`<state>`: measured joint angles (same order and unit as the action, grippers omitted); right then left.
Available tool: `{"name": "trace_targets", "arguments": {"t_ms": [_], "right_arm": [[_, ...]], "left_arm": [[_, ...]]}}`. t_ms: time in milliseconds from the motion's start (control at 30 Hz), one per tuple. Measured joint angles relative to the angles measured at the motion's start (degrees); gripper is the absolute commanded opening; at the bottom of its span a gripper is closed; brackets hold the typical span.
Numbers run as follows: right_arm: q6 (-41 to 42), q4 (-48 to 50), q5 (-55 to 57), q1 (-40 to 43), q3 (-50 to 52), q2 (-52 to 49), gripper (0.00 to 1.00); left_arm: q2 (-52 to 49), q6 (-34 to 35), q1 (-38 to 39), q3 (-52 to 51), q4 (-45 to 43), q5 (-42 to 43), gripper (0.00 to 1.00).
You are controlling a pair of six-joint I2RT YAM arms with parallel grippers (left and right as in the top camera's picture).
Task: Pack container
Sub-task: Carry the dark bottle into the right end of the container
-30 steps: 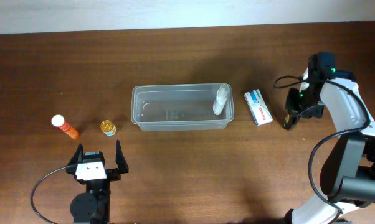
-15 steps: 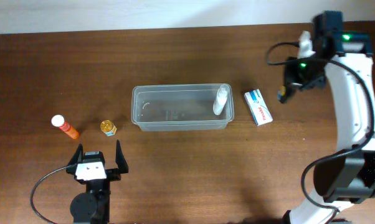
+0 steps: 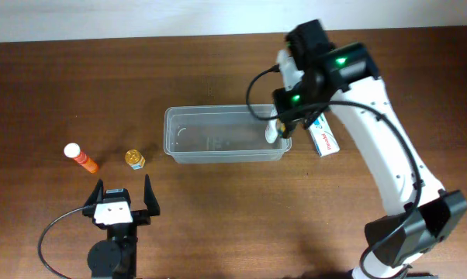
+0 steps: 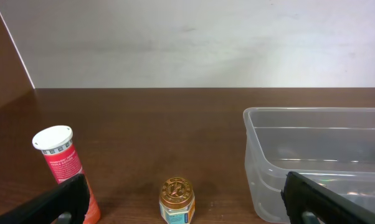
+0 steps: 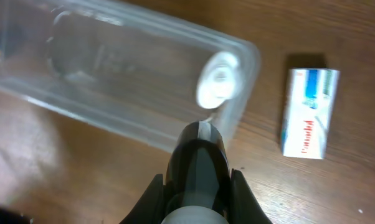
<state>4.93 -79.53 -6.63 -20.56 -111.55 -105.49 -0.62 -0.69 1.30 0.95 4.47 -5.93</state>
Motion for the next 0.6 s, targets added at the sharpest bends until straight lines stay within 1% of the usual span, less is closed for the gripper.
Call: {"name": "trace_targets", "arguments": {"t_ms": [67, 200, 300, 600], "right_arm": [[0.07, 0.00, 0.02, -1.38, 0.00, 0.02, 0.15], [2.73, 0.87, 2.36, -3.37, 0.04, 0.02, 0.16], [5.01, 3.74, 4.74, -4.44, 1.40, 0.13, 0.16], [8.35, 13.09, 6.86, -5.53, 12.20, 0.22, 0.16]], "left_arm": [[0.00, -0.02, 0.00, 0.00, 0.00, 0.00, 0.99], [0.00, 0.00, 0.00, 0.00, 0.00, 0.00, 0.99], [0.00, -0.02, 0.00, 0.00, 0.00, 0.00, 0.99], [0.00, -0.02, 0.00, 0.00, 0.00, 0.00, 0.99]]}}
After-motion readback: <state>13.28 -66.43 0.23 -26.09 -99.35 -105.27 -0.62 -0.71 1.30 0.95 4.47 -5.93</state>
